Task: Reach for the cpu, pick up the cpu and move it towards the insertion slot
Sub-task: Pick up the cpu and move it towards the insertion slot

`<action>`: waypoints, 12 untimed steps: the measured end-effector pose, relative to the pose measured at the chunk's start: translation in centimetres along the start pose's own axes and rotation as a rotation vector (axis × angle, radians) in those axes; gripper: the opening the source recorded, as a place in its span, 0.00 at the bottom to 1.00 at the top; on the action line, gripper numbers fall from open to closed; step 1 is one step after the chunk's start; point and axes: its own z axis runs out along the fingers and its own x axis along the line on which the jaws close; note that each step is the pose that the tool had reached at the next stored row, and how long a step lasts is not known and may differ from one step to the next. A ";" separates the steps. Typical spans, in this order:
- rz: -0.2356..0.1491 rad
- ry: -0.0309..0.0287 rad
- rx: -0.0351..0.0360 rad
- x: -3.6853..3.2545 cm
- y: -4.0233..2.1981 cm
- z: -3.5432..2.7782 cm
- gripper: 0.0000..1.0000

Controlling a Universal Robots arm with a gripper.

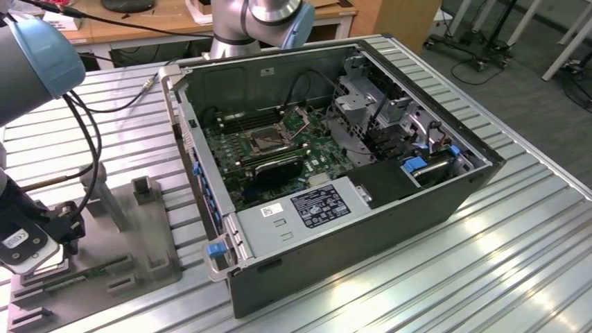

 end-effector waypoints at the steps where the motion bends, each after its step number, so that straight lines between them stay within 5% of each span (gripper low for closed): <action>1: 0.000 -0.0001 0.0000 0.00 0.00 0.00 0.76; 9: 0.001 0.0020 0.0000 0.01 -0.01 0.08 0.76; 12: 0.001 0.0020 -0.0001 0.00 -0.01 0.10 0.67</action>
